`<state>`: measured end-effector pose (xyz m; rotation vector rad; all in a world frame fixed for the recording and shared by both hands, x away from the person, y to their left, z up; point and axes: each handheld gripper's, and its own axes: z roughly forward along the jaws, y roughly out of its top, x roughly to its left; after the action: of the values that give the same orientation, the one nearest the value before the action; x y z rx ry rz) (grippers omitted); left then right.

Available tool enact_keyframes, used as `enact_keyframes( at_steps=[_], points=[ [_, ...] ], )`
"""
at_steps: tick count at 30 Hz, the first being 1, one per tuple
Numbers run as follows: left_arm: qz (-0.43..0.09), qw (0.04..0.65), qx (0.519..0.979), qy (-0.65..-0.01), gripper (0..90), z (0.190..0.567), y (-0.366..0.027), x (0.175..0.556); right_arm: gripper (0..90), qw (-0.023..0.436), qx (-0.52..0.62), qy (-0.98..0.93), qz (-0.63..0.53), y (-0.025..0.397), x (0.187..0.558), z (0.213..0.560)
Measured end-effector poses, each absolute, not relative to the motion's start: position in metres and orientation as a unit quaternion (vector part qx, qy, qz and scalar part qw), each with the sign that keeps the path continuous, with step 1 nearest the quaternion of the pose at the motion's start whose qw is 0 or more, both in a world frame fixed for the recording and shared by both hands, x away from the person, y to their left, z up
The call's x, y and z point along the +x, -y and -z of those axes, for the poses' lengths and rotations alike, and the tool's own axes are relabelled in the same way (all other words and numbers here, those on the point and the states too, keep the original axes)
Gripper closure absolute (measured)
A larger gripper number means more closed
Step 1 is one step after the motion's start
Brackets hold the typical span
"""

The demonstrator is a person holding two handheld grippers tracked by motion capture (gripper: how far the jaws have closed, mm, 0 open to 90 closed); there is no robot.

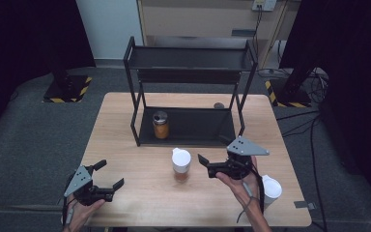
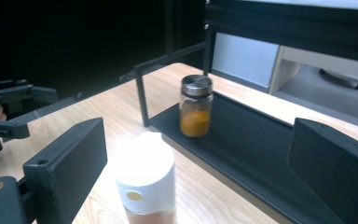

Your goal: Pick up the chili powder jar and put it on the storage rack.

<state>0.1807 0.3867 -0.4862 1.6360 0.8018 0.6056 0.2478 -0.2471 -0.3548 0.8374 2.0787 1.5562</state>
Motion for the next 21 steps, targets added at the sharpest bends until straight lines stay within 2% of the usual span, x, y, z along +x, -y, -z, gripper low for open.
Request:
enact_keyframes(
  at_steps=[21],
  points=[
    [-0.257, 0.573, 0.7, -0.34, 0.0, 0.486, -0.387, 0.181, 4.9, 0.176, 0.29, -0.776, -0.532, 0.191, 0.27, 0.376]
  ],
)
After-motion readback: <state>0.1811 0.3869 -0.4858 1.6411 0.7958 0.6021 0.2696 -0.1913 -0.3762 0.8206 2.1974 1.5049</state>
